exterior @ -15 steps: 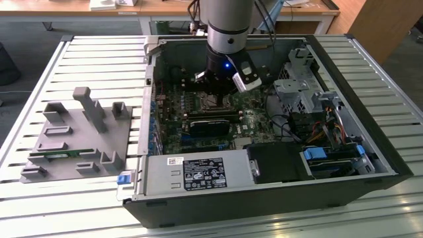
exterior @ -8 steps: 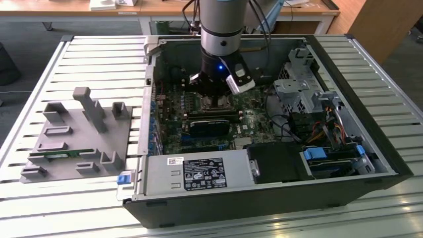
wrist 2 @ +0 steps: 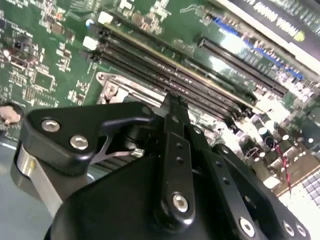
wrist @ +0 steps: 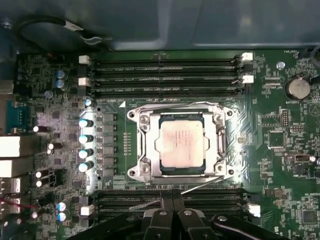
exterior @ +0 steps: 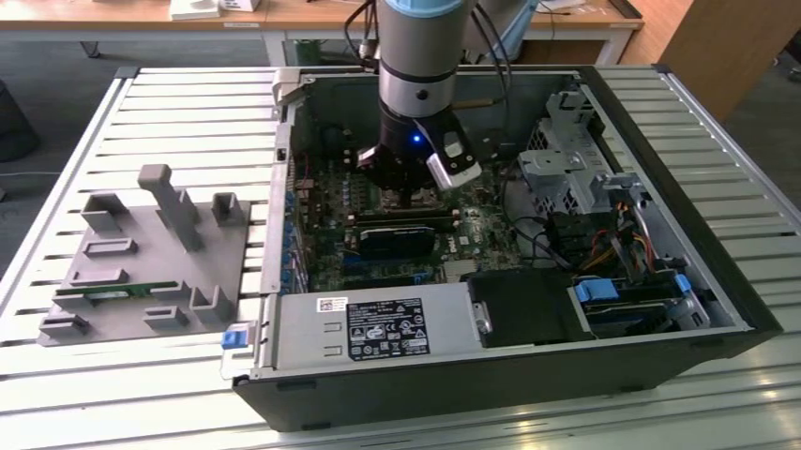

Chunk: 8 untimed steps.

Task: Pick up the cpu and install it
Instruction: 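Install the second cpu locking lever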

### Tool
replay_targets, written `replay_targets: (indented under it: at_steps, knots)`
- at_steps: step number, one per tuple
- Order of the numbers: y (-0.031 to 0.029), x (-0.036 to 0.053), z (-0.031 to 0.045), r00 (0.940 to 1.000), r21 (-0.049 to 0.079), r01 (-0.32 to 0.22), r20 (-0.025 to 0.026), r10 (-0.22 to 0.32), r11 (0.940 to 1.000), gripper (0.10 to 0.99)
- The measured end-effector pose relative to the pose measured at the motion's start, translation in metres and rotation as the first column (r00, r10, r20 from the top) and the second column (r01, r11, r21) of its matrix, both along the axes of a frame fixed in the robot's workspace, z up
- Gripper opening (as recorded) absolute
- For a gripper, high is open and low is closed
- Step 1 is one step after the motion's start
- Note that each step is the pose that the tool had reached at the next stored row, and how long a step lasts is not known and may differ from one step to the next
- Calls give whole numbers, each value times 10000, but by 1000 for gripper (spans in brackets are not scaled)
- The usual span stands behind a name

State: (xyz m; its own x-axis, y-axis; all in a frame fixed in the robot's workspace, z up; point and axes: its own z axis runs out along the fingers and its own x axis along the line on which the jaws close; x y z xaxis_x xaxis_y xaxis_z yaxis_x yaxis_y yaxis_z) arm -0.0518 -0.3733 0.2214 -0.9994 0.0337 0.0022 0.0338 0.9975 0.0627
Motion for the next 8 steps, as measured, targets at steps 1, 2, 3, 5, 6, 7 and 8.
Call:
replay_targets:
  at_steps: [1,2,3,5,6,7,8]
  knots:
    - [-10,-12,0,10000,40,2,1,-2,10000,106]
    - [-16,-28,0,10000,76,1,0,-1,10000,106]
    - [-20,-45,0,10000,105,0,1,0,9999,106]
    - [-25,-69,-2,10000,141,0,1,0,9999,106]
    - [-27,-82,-4,10000,151,0,1,0,9999,106]
    - [-30,-95,-8,10000,161,-1,1,1,9999,106]
    - [-34,-107,-15,10000,171,0,2,0,9999,106]
